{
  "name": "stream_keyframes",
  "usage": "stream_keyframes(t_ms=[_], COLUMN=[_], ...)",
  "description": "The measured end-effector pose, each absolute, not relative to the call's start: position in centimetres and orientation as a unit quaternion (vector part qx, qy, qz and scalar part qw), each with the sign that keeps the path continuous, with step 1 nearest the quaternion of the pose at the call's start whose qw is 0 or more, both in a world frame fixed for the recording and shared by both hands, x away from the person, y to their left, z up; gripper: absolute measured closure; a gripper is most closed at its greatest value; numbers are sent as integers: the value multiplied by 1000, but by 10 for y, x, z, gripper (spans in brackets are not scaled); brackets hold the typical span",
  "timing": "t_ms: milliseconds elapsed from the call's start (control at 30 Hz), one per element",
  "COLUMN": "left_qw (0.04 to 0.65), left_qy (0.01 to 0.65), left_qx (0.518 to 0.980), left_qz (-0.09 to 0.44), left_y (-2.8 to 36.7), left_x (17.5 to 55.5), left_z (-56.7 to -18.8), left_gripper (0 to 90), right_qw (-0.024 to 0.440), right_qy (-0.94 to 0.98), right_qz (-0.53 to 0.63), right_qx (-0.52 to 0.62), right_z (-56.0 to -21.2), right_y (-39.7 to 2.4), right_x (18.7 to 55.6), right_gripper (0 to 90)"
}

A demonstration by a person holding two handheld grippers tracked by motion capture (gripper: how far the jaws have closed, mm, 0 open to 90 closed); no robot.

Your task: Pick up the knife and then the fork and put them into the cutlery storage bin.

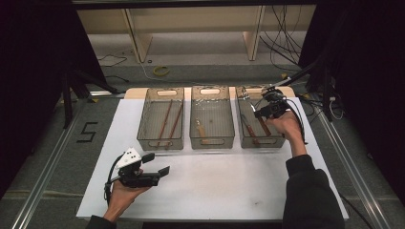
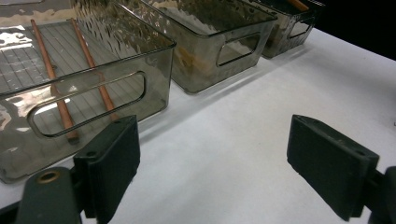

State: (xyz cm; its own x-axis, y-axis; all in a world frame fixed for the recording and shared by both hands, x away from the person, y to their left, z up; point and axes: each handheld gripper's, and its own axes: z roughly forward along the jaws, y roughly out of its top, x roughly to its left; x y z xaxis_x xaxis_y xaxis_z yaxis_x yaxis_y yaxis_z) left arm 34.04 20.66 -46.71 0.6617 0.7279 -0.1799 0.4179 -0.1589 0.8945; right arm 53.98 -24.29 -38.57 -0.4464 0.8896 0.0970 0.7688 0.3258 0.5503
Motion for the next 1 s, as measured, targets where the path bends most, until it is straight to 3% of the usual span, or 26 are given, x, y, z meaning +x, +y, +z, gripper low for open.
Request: stream_keyframes(t_ms=[767,867,933,1000], left_qw=[525,525,525,525], left_qy=[386,386,386,386], left_qx=[744,744,744,744], left_qz=[148,148,148,148], left_y=[207,207,207,207], left_x=[340,340,340,340], left_z=[-467,-467,-467,-467], left_gripper=[168,168,168,168], right_qw=[94,92,84,78], right_qy=[809,807,806,807], right_qz=[242,236,246,251], right_qx=[528,534,532,529], right_z=[-404,-408,-409,-407], right_y=[-242,-243,-244,-243], right_x=[542,544,544,543], right_gripper=[774,761,691,678])
